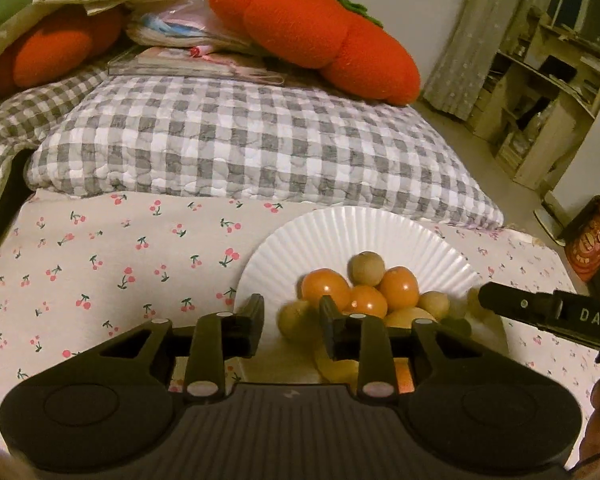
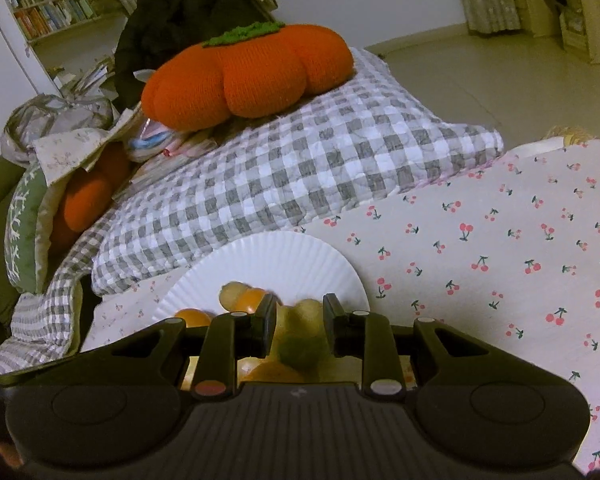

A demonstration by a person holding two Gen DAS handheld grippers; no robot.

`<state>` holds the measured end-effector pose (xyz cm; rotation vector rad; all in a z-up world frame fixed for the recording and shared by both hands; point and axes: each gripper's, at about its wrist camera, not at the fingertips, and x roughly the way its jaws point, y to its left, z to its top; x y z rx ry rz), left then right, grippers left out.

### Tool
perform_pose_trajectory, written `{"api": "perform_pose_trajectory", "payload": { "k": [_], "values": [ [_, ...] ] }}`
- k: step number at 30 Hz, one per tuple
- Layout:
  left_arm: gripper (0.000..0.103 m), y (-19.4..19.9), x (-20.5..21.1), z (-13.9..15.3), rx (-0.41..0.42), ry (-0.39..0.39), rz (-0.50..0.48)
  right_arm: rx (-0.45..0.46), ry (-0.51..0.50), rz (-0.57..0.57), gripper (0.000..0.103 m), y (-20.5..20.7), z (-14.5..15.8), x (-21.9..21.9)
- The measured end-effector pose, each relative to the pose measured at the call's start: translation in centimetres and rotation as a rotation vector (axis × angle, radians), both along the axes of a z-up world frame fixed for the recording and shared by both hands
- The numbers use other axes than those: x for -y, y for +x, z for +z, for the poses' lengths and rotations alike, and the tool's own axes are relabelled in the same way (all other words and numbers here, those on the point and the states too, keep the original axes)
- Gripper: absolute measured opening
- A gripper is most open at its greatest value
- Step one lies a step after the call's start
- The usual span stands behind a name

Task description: Organize fruits

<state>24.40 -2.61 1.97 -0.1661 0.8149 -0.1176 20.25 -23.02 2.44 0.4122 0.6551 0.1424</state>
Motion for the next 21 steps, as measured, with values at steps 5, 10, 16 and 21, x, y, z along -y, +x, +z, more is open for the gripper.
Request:
{"api": "perform_pose_trajectory", "payload": {
  "k": [5, 10, 16, 21],
  "values": [
    [0.02, -1.0, -0.3, 1.2, 0.006, -0.005, 0.0, 0.021, 0.006, -0.014, 0.024, -0.7, 1.3, 0.2],
    [0.028, -2.9, 0.2, 2.6, 0.008, 0.051, 0.013, 0.028, -0.02, 0.027, 0.029, -2.1, 2.6, -1.1],
    [0.046, -6.3, 0.6, 4.4, 0.026, 0.146, 0.056, 0.056, -0.058, 0.095, 0.031, -5.3, 4.2, -3.1],
    [0.058, -9.5, 0.4, 5.7, 0.052, 0.213, 0.091, 0.093, -0.112, 0.109, 0.036, -7.9, 5.2, -4.3]
  ]
}}
